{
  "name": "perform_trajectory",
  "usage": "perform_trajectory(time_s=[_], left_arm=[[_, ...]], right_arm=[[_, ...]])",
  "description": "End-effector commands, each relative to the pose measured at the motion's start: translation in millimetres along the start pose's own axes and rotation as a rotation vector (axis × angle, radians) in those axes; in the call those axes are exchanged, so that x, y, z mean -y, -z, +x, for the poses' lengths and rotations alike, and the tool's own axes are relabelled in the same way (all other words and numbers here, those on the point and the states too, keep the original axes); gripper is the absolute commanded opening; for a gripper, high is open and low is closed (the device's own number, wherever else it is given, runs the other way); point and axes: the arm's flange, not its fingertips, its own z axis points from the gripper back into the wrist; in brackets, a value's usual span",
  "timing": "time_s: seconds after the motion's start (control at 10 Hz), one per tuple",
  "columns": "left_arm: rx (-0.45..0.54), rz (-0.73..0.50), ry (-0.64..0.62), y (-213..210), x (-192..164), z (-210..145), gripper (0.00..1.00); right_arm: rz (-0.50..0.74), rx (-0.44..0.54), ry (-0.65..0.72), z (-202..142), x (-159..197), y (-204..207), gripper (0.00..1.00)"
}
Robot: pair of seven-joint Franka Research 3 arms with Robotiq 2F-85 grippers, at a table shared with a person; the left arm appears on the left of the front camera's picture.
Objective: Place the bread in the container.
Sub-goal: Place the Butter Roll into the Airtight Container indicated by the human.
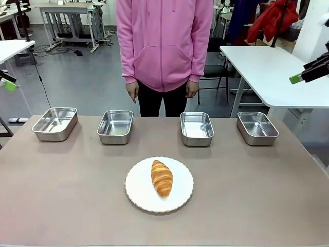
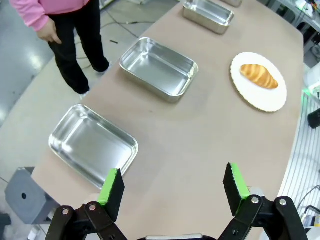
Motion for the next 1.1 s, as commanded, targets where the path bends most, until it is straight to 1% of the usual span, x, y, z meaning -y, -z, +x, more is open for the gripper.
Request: perform_trajectory(time_s=[0.0, 0.4, 0.6, 0.8, 1.0], left_arm=[[0.064, -0.068, 0.035, -13.3, -1.5, -2.0, 1.00], [0.144, -0.130, 0.093, -36.7, -2.5, 4.2, 1.00], [0.174, -0.120, 0.110, -47.7, 2.1, 4.3, 1.00], [0.211, -0.109, 0.102, -55.5, 6.9, 2.5, 1.00], [0.235, -0.097, 0.050, -57.2, 13.3, 1.8, 1.00]], right_arm=[[0.004, 0.004, 0.003, -1.0, 0.9, 0.4, 1.00], [0.019, 0.067, 0.032, -1.9, 18.4, -14.1, 1.00], [0.011, 0.086, 0.043, 1.8, 21.7, -20.2, 1.00], [0.001, 0.089, 0.047, 4.3, 22.7, -22.4, 1.00], [0.001, 0.087, 0.046, 5.4, 22.6, -22.4, 1.00]])
